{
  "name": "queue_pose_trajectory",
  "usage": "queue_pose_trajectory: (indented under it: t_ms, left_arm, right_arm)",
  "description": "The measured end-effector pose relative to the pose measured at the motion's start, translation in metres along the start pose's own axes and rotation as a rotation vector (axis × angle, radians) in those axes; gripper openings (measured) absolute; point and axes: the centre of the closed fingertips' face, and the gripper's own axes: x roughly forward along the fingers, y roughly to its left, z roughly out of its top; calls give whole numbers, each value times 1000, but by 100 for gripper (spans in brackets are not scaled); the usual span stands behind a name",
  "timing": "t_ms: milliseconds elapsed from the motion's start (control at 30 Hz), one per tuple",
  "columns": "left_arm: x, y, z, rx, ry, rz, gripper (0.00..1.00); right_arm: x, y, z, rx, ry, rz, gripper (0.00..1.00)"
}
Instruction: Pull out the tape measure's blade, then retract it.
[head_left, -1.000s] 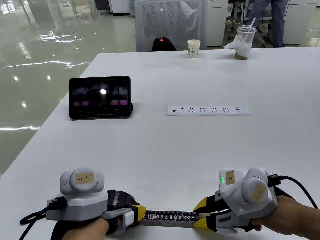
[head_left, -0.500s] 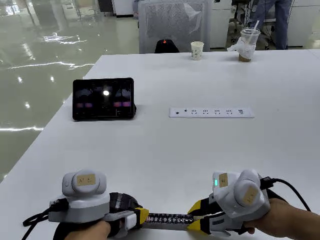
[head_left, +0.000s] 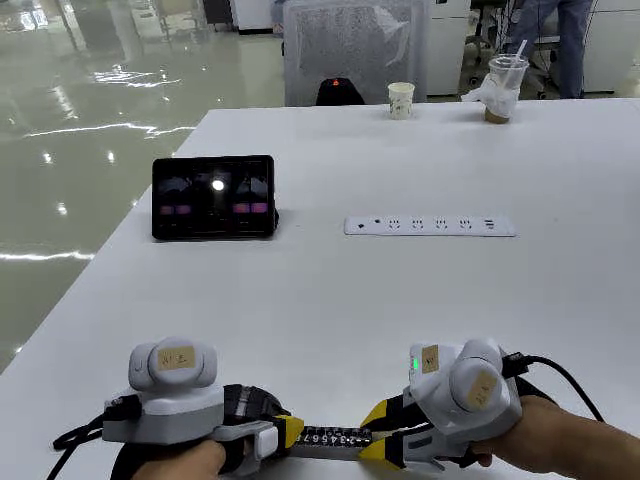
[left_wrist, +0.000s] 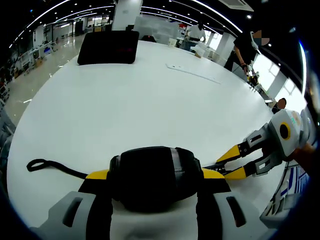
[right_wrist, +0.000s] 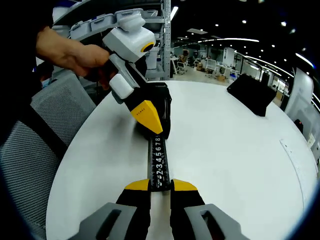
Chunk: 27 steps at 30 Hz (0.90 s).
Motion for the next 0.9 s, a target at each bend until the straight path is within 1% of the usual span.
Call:
queue_pose_trajectory:
  t_ms: [900]
  left_arm:
    - [-1, -1, 0, -10, 4, -15, 63]
  right_arm:
    - [22, 1, 20, -25, -13, 18, 11]
